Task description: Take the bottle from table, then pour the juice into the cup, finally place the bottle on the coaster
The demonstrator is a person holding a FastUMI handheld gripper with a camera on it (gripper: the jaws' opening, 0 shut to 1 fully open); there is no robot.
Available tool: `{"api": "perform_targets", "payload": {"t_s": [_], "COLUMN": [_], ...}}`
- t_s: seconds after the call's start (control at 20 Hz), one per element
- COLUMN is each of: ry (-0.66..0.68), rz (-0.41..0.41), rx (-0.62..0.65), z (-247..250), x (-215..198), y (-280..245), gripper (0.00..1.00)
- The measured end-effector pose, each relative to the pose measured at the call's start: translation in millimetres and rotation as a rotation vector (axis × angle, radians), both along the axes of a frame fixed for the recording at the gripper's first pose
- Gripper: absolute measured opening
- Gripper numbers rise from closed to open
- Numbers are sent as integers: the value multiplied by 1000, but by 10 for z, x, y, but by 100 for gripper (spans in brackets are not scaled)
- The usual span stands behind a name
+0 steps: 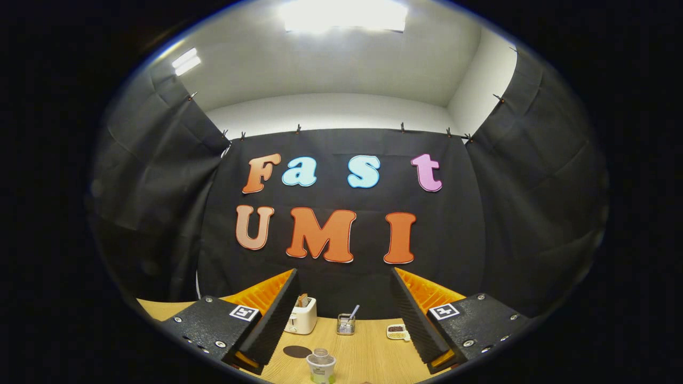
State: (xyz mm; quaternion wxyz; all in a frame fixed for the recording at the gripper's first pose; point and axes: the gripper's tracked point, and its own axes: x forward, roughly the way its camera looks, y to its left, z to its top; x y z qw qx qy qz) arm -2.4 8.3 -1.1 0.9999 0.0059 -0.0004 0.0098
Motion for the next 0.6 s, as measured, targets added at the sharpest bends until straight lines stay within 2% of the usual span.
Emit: {"api": "perform_targets", "payload": {"t_s": [0.6], "ry": [49], "rz": [35], "rx": [5], "z": [-256], "x": [64], "y": [153], "gripper": [100]}}
